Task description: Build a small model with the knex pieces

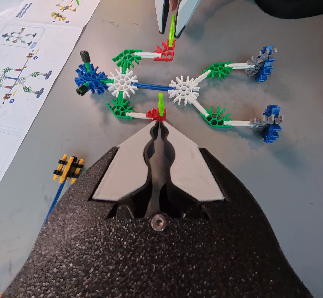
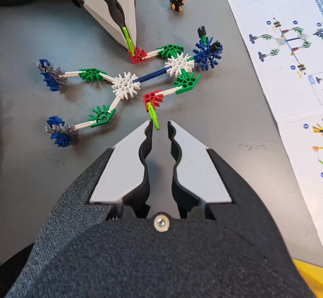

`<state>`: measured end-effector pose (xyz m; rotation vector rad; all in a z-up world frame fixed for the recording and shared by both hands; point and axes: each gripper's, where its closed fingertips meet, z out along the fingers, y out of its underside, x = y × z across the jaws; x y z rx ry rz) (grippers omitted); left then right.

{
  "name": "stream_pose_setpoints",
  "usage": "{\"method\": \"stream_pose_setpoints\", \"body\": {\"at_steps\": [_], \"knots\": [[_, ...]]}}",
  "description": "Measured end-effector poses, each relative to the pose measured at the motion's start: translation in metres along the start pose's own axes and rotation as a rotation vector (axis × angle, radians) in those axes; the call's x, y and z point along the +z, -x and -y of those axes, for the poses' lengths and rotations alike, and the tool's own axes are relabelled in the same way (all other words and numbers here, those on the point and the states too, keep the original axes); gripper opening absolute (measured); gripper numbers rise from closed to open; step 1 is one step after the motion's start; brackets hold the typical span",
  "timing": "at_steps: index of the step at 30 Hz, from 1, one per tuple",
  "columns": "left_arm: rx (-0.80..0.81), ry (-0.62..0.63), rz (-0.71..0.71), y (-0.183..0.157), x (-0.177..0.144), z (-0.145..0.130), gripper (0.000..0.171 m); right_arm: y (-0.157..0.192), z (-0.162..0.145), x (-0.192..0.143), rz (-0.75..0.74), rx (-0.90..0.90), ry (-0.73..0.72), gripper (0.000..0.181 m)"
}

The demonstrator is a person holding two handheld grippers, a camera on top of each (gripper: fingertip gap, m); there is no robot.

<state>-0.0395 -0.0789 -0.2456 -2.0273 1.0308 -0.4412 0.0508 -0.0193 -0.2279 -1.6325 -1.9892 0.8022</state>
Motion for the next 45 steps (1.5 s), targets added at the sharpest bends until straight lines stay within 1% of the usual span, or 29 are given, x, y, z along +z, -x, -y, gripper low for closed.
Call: {"method": "stream_pose_setpoints", "body": {"at_steps": [2, 5, 8, 9, 11, 13, 14, 15, 17, 22, 27, 28, 30, 32, 36, 37, 39, 41, 43, 45], "knots": [[0.006, 0.051, -0.006, -0.001, 0.001, -0.011, 0.002, -0.005, 0.007, -0.005, -0.051, -0.037, 0.018, 0.02], [-0.003, 0.008, 0.007, 0.004, -0.006, -0.004, 0.005, 0.001, 0.03, -0.007, -0.069, -0.096, -0.012, 0.02], [-0.059, -0.072, 0.0, 0.008, -0.016, 0.01, 0.017, 0.01, 0.045, 0.003, -0.076, -0.161, 0.002, 0.019], [-0.069, -0.098, -0.007, 0.007, -0.018, 0.015, 0.023, 0.01, 0.047, 0.007, -0.078, -0.178, 0.017, 0.019], [-0.071, -0.139, 0.003, 0.005, -0.016, 0.027, 0.027, 0.009, 0.044, 0.016, -0.072, -0.194, 0.057, 0.019], [-0.06, -0.165, 0.034, 0.002, -0.009, 0.036, 0.026, 0.006, 0.038, 0.025, -0.06, -0.19, 0.089, 0.019], [-0.044, -0.152, 0.07, 0.005, -0.004, 0.036, 0.019, 0.005, 0.037, 0.027, -0.053, -0.183, 0.094, 0.017], [-0.02, -0.125, 0.11, 0.008, -0.001, 0.034, 0.012, 0.006, 0.035, 0.029, -0.044, -0.176, 0.1, 0.015], [-0.001, -0.102, 0.107, 0.008, 0.0, 0.03, 0.004, 0.005, 0.032, 0.029, -0.041, -0.172, 0.099, 0.013], [-0.083, -0.074, 0.051, 0.01, -0.009, 0.015, 0.004, 0.005, 0.028, 0.026, -0.024, -0.146, 0.082, 0.013], [-0.133, 0.053, 0.031, 0.013, -0.008, -0.012, 0.002, 0.005, 0.025, 0.028, -0.019, -0.144, 0.085, 0.013], [-0.14, 0.042, 0.031, 0.014, -0.009, -0.011, 0.002, 0.004, 0.025, 0.028, -0.018, -0.141, 0.082, 0.013], [-0.13, 0.061, 0.04, 0.015, -0.011, -0.013, 0.004, 0.004, 0.025, 0.028, -0.017, -0.138, 0.075, 0.013], [-0.123, 0.048, 0.058, 0.019, -0.017, -0.01, 0.009, 0.003, 0.028, 0.026, -0.023, -0.136, 0.059, 0.013], [-0.136, -0.035, 0.038, 0.017, -0.023, 0.005, 0.009, 0.002, 0.045, 0.017, -0.025, -0.122, -0.04, 0.013], [-0.124, -0.029, 0.036, 0.014, -0.02, 0.005, 0.011, 0.002, 0.05, 0.014, -0.031, -0.119, -0.07, 0.014], [-0.081, 0.021, 0.045, 0.011, -0.013, -0.002, 0.014, -0.001, 0.059, 0.008, -0.057, -0.118, -0.113, 0.015], [-0.051, 0.064, 0.047, 0.008, -0.007, -0.009, 0.014, -0.006, 0.064, -0.004, -0.098, -0.127, -0.147, 0.016], [-0.041, 0.099, 0.06, 0.009, -0.006, -0.016, 0.011, -0.02, 0.068, -0.031, -0.181, -0.119, -0.193, 0.016], [-0.032, 0.106, 0.059, 0.009, -0.007, -0.017, 0.008, -0.047, 0.067, -0.076, -0.311, -0.072, -0.252, 0.016]]}}
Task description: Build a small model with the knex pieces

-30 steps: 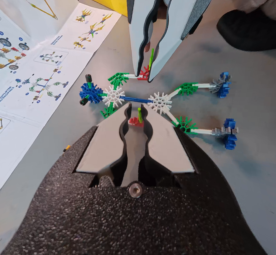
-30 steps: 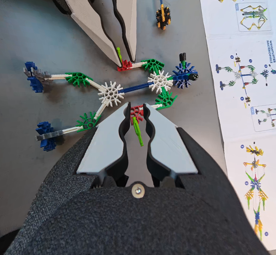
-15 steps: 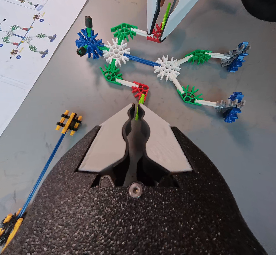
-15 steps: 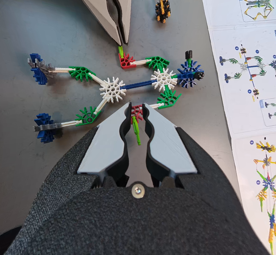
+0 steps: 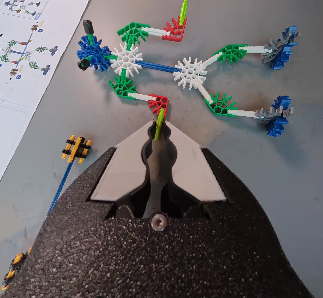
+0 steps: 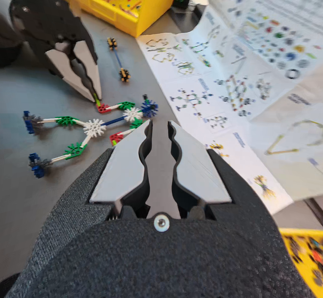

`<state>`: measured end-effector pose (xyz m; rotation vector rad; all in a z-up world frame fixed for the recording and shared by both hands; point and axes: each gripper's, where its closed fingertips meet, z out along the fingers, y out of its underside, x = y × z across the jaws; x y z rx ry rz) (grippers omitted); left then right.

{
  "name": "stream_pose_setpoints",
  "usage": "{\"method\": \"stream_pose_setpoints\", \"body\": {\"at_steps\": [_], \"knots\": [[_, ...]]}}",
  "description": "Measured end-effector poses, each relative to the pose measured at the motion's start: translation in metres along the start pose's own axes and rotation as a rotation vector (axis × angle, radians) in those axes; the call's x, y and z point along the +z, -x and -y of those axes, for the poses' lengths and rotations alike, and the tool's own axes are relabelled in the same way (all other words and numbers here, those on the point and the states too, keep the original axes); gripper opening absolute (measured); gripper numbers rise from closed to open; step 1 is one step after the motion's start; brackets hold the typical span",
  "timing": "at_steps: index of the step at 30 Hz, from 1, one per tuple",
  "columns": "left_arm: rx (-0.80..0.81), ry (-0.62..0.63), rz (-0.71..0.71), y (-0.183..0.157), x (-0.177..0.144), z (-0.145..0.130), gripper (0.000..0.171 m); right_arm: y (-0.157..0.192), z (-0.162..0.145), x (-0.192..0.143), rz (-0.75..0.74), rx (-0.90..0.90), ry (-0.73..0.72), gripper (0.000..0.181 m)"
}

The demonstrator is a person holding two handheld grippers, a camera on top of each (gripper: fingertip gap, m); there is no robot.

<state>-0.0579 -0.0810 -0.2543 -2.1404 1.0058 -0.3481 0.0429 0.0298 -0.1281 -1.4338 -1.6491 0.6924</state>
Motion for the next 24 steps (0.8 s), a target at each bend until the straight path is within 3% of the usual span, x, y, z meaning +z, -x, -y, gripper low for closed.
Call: {"method": "stream_pose_setpoints", "body": {"at_steps": [5, 9, 13, 17, 20, 24], "knots": [[0.004, 0.007, -0.004, 0.0, 0.0, -0.001, 0.006, -0.109, -0.018, -0.117, -0.426, 0.163, -0.048, 0.014], [-0.01, -0.002, -0.018, -0.001, -0.001, 0.0, 0.01, -0.162, -0.068, -0.169, -0.555, 0.216, 0.113, 0.012], [-0.062, -0.136, -0.012, 0.003, -0.012, 0.026, 0.018, -0.195, -0.132, -0.161, -0.44, 0.208, 0.381, 0.012], [-0.107, -0.274, 0.083, 0.017, -0.028, 0.05, 0.021, -0.216, -0.193, -0.132, -0.252, 0.061, 0.655, 0.014], [-0.135, -0.302, 0.171, 0.027, -0.034, 0.051, 0.021, -0.224, -0.225, -0.112, -0.102, -0.014, 0.762, 0.018], [-0.191, -0.32, 0.24, 0.039, -0.04, 0.042, 0.021, -0.242, -0.26, -0.104, -0.013, -0.06, 0.9, 0.021]]}}
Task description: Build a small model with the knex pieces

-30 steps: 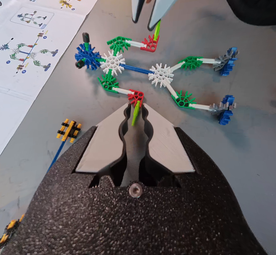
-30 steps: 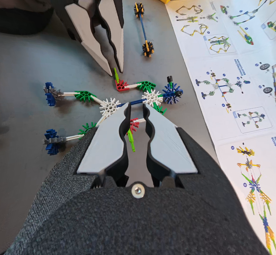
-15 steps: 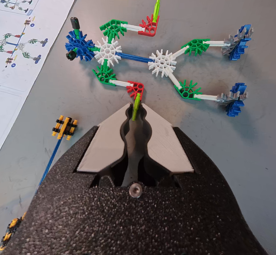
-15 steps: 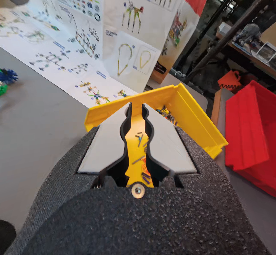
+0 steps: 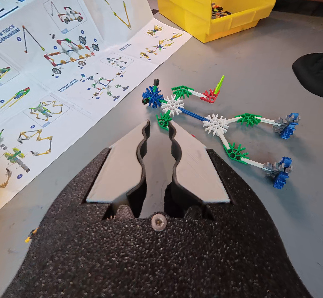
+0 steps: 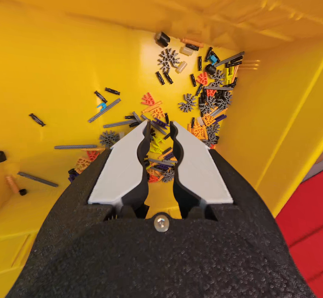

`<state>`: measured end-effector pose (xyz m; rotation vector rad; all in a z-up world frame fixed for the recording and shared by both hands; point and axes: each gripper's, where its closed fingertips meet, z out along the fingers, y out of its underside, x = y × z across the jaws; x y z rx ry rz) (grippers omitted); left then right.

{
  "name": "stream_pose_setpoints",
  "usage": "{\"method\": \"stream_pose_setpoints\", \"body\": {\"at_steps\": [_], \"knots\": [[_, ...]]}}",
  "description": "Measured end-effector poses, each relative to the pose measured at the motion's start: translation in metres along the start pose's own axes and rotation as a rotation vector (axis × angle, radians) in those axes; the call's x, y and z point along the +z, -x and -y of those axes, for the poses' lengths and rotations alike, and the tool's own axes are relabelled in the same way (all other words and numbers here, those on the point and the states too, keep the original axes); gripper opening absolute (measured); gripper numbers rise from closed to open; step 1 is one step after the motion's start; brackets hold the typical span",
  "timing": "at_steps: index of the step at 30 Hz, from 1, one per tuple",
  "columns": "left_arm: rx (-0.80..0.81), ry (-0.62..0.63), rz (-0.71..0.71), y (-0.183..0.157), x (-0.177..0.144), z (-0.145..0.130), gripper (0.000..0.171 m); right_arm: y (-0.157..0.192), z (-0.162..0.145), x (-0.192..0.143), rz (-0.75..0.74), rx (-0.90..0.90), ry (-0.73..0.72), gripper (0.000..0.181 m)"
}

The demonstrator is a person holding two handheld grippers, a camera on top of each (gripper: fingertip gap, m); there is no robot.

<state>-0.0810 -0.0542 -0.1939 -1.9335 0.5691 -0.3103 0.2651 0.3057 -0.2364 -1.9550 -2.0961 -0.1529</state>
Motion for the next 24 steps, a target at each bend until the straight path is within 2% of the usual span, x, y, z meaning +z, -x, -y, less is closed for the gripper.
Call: {"method": "stream_pose_setpoints", "body": {"at_steps": [8, 14, 17, 20, 22, 24], "knots": [[-0.121, 0.009, 0.0, 0.02, 0.002, -0.016, 0.021, -0.001, 0.008, 0.01, 0.154, -0.023, -0.011, 0.018], [-0.106, 0.023, 0.004, 0.022, 0.005, -0.018, 0.021, 0.0, 0.006, 0.012, 0.167, -0.065, 0.029, 0.018], [-0.098, 0.034, -0.001, 0.02, 0.006, -0.019, 0.021, 0.002, 0.006, 0.012, 0.18, -0.052, 0.017, 0.014], [-0.092, 0.043, -0.004, 0.019, 0.007, -0.02, 0.021, 0.004, 0.007, 0.011, 0.171, -0.046, 0.002, 0.002], [-0.087, 0.043, -0.003, 0.019, 0.007, -0.02, 0.021, 0.003, 0.006, 0.003, 0.139, -0.045, 0.001, 0.003], [-0.084, 0.038, -0.006, 0.017, 0.006, -0.02, 0.021, 0.003, 0.018, -0.019, 0.098, -0.026, -0.075, 0.002]]}}
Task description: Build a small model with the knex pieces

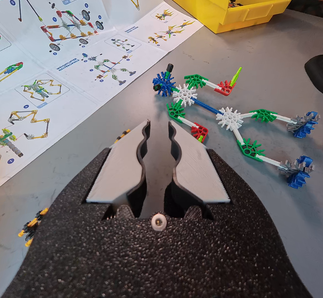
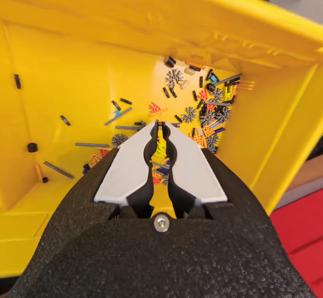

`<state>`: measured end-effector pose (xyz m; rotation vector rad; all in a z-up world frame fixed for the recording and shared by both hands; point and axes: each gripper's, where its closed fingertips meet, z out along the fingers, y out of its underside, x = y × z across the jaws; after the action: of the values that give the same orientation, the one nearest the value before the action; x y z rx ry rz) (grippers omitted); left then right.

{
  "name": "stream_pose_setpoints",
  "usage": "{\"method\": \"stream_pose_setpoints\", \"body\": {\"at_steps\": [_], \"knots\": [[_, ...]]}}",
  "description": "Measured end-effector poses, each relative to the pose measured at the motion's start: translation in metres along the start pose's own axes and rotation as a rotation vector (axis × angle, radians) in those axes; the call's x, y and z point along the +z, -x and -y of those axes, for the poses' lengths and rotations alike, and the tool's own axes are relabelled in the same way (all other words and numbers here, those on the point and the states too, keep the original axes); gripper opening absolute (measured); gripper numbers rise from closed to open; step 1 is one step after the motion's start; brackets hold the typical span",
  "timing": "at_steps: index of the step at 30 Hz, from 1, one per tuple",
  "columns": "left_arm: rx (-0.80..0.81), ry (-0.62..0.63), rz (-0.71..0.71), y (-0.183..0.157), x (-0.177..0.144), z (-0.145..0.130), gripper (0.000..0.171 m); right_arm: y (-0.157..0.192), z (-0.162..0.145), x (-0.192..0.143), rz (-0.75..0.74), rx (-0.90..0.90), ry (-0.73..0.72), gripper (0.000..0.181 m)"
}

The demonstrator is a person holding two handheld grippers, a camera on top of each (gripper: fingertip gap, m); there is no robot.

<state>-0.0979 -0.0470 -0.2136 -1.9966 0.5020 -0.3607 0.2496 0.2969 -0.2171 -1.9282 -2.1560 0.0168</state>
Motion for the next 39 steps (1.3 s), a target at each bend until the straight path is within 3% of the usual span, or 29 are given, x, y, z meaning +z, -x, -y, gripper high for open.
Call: {"method": "stream_pose_setpoints", "body": {"at_steps": [3, 7, 10, 13, 17, 23, 29, 34, 39], "knots": [[-0.003, -0.003, -0.012, -0.002, -0.002, 0.0, 0.021, 0.026, 0.05, -0.051, -0.044, -0.021, -0.192, 0.002], [0.013, 0.001, -0.027, -0.008, -0.001, 0.0, 0.02, 0.122, 0.125, -0.086, 0.083, -0.121, -0.374, 0.003], [0.049, 0.014, -0.023, -0.012, -0.002, -0.002, 0.02, 0.21, 0.151, -0.063, 0.26, -0.208, -0.353, 0.003], [0.07, 0.016, -0.016, -0.015, -0.005, -0.002, 0.02, 0.283, 0.158, -0.029, 0.445, -0.276, -0.3, 0.003], [0.076, -0.005, -0.006, -0.016, -0.009, 0.003, 0.02, 0.319, 0.163, 0.0, 0.546, -0.29, -0.252, 0.003], [0.078, -0.01, 0.006, -0.014, -0.01, 0.003, 0.02, 0.299, 0.175, 0.009, 0.438, -0.236, -0.271, 0.011], [0.06, -0.006, 0.005, -0.012, -0.008, 0.0, 0.02, 0.231, 0.188, -0.044, 0.199, -0.085, -0.508, 0.013], [0.043, -0.015, 0.006, -0.01, -0.006, 0.0, 0.02, 0.159, 0.158, -0.091, -0.015, 0.084, -0.607, 0.015], [0.039, -0.021, 0.016, -0.008, -0.005, 0.001, 0.02, 0.102, 0.107, -0.102, -0.172, 0.212, -0.568, 0.025]]}}
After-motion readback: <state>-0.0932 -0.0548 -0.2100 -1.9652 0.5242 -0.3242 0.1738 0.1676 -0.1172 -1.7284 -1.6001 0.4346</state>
